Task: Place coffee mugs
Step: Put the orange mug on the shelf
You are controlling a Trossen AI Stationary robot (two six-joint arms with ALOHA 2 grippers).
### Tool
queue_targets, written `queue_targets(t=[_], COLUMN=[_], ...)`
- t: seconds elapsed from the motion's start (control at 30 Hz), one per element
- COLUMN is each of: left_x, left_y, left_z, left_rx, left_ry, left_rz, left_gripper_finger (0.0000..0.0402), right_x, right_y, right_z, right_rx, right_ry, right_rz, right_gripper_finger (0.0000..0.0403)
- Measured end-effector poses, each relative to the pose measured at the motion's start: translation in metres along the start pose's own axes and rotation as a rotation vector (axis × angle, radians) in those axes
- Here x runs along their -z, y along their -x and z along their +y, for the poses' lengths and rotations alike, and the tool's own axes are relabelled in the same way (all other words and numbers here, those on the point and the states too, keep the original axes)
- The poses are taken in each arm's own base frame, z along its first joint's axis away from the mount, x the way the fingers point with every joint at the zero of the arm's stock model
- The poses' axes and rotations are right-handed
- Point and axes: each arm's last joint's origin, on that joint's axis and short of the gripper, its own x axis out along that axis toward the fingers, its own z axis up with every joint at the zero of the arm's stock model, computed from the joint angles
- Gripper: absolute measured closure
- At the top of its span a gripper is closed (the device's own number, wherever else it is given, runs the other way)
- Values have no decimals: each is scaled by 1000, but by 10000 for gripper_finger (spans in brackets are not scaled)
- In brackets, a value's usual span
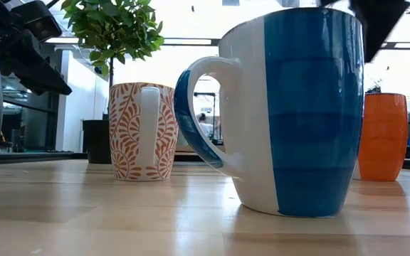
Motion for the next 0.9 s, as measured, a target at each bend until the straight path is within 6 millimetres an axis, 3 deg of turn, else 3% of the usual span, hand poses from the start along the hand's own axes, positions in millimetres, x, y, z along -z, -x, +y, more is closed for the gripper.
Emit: queue_targets(t=[0.2,0.43,0.73,0.9], left_x=[-1,-1,-1,-1], left_y=[0,0,0,0], left_z=[0,1,1,1], left_rx=[-14,-42,-44,-44], left_ry=[30,28,27,26], left_rz=[-14,-31,-31,-30], left_gripper_finger=[291,291,291,291], right_x=[25,26,17,13], right_y=[-31,-59,-42,-42], right_z=[-5,-4,-18,-22], right_rx=[17,-18,70,26], right_ry=[-129,-92,-138,-168], right_rz=[29,-28,-104,-80], right_gripper_finger=[330,330,330,319])
